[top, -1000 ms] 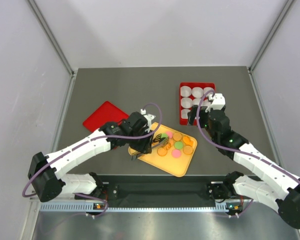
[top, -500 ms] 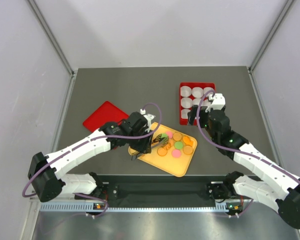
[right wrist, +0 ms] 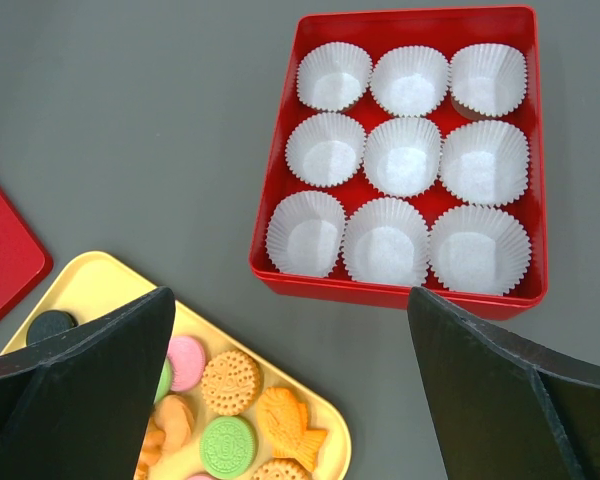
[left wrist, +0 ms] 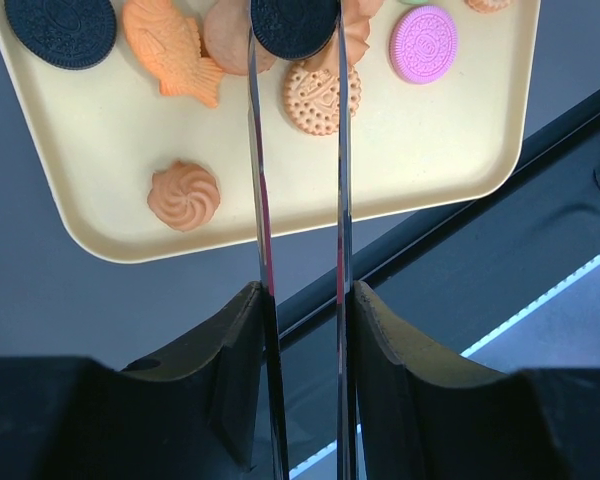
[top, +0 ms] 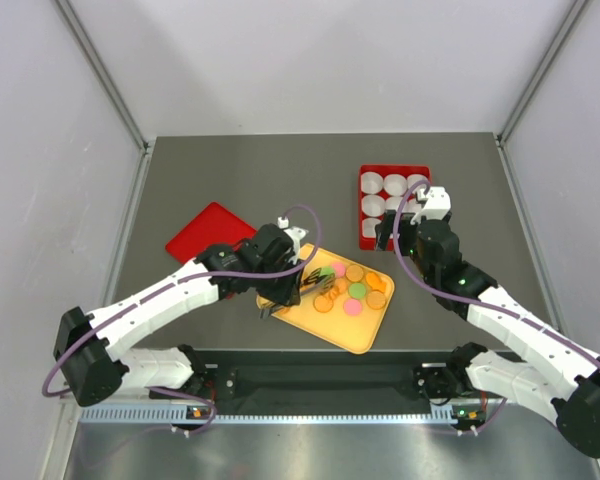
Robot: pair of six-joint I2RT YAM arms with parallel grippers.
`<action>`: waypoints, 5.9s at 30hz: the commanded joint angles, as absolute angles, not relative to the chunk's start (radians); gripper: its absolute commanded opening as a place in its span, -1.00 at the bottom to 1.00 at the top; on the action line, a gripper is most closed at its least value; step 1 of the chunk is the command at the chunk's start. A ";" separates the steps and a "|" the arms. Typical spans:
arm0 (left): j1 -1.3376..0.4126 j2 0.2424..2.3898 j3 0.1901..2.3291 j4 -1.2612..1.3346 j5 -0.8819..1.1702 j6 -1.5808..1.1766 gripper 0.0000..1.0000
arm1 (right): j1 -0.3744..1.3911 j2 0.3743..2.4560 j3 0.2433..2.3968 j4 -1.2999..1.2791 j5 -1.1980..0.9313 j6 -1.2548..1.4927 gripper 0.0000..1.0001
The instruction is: Pack the cookies
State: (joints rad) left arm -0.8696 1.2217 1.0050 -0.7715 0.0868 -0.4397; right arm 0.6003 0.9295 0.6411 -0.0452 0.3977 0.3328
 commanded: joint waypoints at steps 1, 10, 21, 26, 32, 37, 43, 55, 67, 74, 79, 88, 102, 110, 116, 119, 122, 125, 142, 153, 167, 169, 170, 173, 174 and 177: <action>-0.873 1.187 1.052 -0.770 0.072 -0.439 -0.17 | 0.612 0.908 0.643 -0.008 0.402 0.324 1.00; -0.873 1.183 1.065 -0.772 0.074 -0.439 -0.17 | 0.611 0.908 0.643 -0.008 0.403 0.321 0.99; -0.871 1.173 1.091 -0.770 0.054 -0.443 -0.17 | 0.612 0.907 0.644 -0.008 0.402 0.322 0.99; -0.871 1.187 1.118 -0.732 0.020 -0.443 -0.19 | 0.612 0.905 0.667 -0.021 0.402 0.319 0.99; -0.871 1.298 1.256 -0.660 -0.052 -0.419 -0.20 | 0.612 0.868 0.722 -0.078 0.411 0.310 1.00; -0.870 1.462 1.382 -0.569 -0.121 -0.376 -0.21 | 0.611 0.830 0.779 -0.155 0.434 0.311 0.99; -0.862 1.684 1.564 -0.460 -0.167 -0.302 -0.23 | 0.612 0.792 0.836 -0.221 0.454 0.321 1.00; -0.833 2.088 1.966 -0.425 -0.299 -0.226 -0.23 | 0.611 0.710 0.861 -0.313 0.477 0.316 1.00; -0.811 2.169 2.034 -0.445 -0.307 -0.225 -0.21 | 0.612 0.698 0.848 -0.328 0.486 0.307 1.00; -0.810 2.172 2.025 -0.445 -0.285 -0.227 -0.20 | 0.612 0.692 0.841 -0.330 0.488 0.308 0.99; -0.811 2.163 2.003 -0.434 -0.278 -0.227 -0.19 | 0.611 0.698 0.839 -0.327 0.489 0.310 1.00; -0.811 2.169 1.994 -0.431 -0.273 -0.230 -0.17 | 0.611 0.698 0.830 -0.325 0.495 0.310 1.00; -0.810 2.174 1.996 -0.428 -0.262 -0.224 -0.08 | 0.612 0.707 0.834 -0.319 0.495 0.302 1.00; -0.811 2.171 1.994 -0.429 -0.252 -0.225 -0.05 | 0.612 0.707 0.831 -0.319 0.497 0.302 0.99; -0.811 2.172 1.993 -0.434 -0.250 -0.224 -0.02 | 0.611 0.710 0.833 -0.319 0.499 0.301 0.99; -0.810 2.169 1.991 -0.433 -0.249 -0.225 0.02 | 0.611 0.712 0.831 -0.316 0.497 0.301 0.99; -0.810 2.168 1.987 -0.431 -0.247 -0.227 0.02 | 0.612 0.712 0.831 -0.318 0.500 0.302 0.99; -0.811 2.164 1.983 -0.430 -0.248 -0.227 0.02 | 0.611 0.713 0.833 -0.316 0.500 0.304 0.99; -0.811 1.855 1.809 -0.468 -0.161 -0.279 -0.03 | 0.611 0.761 0.874 -0.307 0.502 0.285 0.99; -0.815 1.461 1.379 -0.567 -0.049 -0.331 -0.05 | 0.607 0.830 0.897 -0.284 0.466 0.285 0.99; -0.922 1.183 1.095 -0.750 0.061 -0.374 -0.03 | 0.607 0.888 0.885 -0.276 0.462 0.270 0.99; -0.936 1.181 1.080 -0.762 0.071 -0.380 -0.03 | 0.607 0.890 0.884 -0.278 0.462 0.271 0.99; -0.952 1.181 1.077 -0.765 0.074 -0.383 -0.03 | 0.609 0.890 0.881 -0.278 0.460 0.268 1.00; -0.980 1.183 1.071 -0.784 0.057 -0.390 -0.03 | 0.607 0.887 0.877 -0.278 0.460 0.268 0.99; -0.985 1.183 1.071 -0.790 0.055 -0.390 -0.03 | 0.607 0.888 0.877 -0.279 0.460 0.268 1.00; -0.994 1.187 1.065 -0.805 0.043 -0.390 -0.02 | 0.607 0.887 0.874 -0.278 0.459 0.268 1.00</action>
State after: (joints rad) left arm -0.9840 1.2026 1.0714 -0.7921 0.0448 -0.3756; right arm 0.6003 0.8913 0.8474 -0.3222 0.4614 0.2844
